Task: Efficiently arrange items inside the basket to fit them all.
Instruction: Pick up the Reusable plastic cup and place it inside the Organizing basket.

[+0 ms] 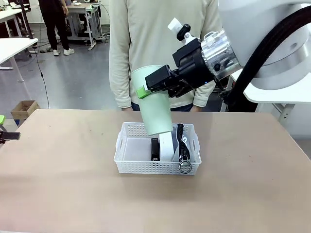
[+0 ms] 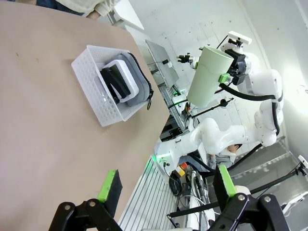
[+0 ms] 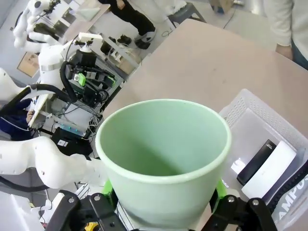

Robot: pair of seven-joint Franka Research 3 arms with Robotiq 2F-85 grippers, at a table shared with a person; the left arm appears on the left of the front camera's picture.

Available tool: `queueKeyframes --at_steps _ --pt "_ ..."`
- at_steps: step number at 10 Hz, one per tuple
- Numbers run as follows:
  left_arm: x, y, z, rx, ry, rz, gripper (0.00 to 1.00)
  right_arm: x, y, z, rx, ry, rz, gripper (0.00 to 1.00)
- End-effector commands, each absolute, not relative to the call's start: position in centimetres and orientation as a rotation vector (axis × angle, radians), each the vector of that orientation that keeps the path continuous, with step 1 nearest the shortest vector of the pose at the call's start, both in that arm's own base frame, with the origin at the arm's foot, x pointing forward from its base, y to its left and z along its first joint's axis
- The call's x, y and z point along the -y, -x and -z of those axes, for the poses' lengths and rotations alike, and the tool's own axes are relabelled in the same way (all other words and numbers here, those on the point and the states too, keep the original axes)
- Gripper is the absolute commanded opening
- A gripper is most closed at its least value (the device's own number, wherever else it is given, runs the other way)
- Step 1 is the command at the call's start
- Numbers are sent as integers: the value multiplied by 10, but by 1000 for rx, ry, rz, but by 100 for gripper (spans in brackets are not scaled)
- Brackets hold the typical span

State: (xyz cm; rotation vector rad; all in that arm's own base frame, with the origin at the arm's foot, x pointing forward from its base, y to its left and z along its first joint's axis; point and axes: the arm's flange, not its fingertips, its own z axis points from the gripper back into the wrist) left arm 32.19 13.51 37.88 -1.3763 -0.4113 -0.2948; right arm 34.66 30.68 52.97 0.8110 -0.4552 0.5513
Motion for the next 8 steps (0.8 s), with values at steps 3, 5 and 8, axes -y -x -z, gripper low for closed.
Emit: queueKeyframes --at_steps 3,5,8 --pt "-136 -318 -379 409 1368 307 100 -339 -396 -497 344 -939 -294 88" --pt "-136 -318 -379 409 1368 307 100 -353 -423 -475 279 -937 -143 88" --pt "-136 -318 -379 409 1368 307 100 -375 -464 -446 200 -818 63 88"
